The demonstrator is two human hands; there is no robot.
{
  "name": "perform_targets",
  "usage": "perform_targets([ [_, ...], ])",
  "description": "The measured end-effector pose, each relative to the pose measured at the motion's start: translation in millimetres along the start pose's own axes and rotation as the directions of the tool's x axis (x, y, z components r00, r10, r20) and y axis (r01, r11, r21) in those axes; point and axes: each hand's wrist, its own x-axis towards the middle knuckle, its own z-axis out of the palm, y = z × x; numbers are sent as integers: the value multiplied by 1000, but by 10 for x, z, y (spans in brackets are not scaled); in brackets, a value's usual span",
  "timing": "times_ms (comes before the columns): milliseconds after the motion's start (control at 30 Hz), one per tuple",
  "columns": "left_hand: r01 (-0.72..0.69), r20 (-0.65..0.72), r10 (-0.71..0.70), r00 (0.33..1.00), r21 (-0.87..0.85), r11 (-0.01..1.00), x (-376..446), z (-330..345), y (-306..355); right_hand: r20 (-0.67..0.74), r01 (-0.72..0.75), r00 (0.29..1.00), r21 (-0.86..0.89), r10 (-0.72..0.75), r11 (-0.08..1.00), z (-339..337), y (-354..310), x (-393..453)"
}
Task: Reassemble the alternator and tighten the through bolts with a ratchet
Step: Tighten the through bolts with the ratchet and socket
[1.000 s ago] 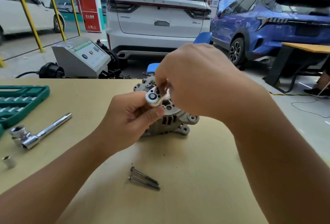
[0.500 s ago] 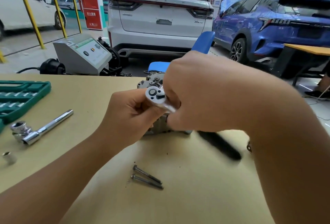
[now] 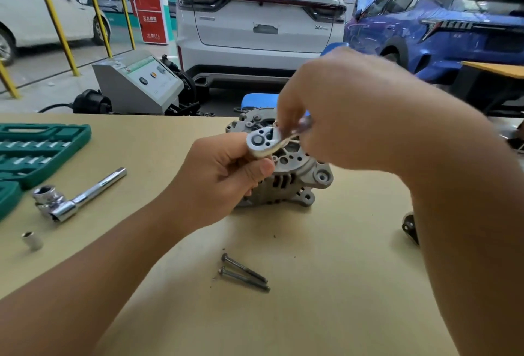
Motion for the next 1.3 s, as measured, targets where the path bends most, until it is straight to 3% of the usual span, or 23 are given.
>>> perform_targets([
  [200, -47, -91, 50, 995, 41, 998, 6, 81, 96, 142, 37, 989, 19, -39, 999, 87, -33, 52],
  [267, -50, -59, 53, 997, 53, 997, 12, 66, 95, 90, 20, 996, 50, -24, 999, 81, -13, 36],
  [367, -75, 10, 74, 997, 123, 990, 30, 5, 54, -96, -4, 995, 28, 7, 1000, 73, 62, 3],
  [533, -29, -54, 30, 998, 10, 1000, 11, -4, -20, 175, 39, 983, 65, -49, 997, 19, -18, -71],
  [600, -64, -17, 64, 998, 32, 997, 14, -18, -1, 129, 28, 991, 77, -37, 997, 11, 44, -51],
  [700, -75, 33, 73, 997, 71, 995, 41, -51, -6, -52, -1, 999, 29, 3, 1000, 26, 88, -29],
  [867, 15, -57, -16, 998, -15, 1000, 23, 39, 28, 120, 42, 992, 60, -49, 997, 38, 15, -58],
  [1033, -57, 43, 54, 998, 71, 996, 26, -53, -26, -31, 13, 999, 30, -12, 999, -15, 102, -41],
  [1200, -8, -70, 10, 998, 22, 1000, -14, 42, 5, 174, 29, 984, 78, -42, 997, -54, -59, -117],
  [1300, -53, 13, 52, 999, 66, 996, 27, -46, -25, -22, -26, 999, 28, 26, 999, -20, 58, -32],
])
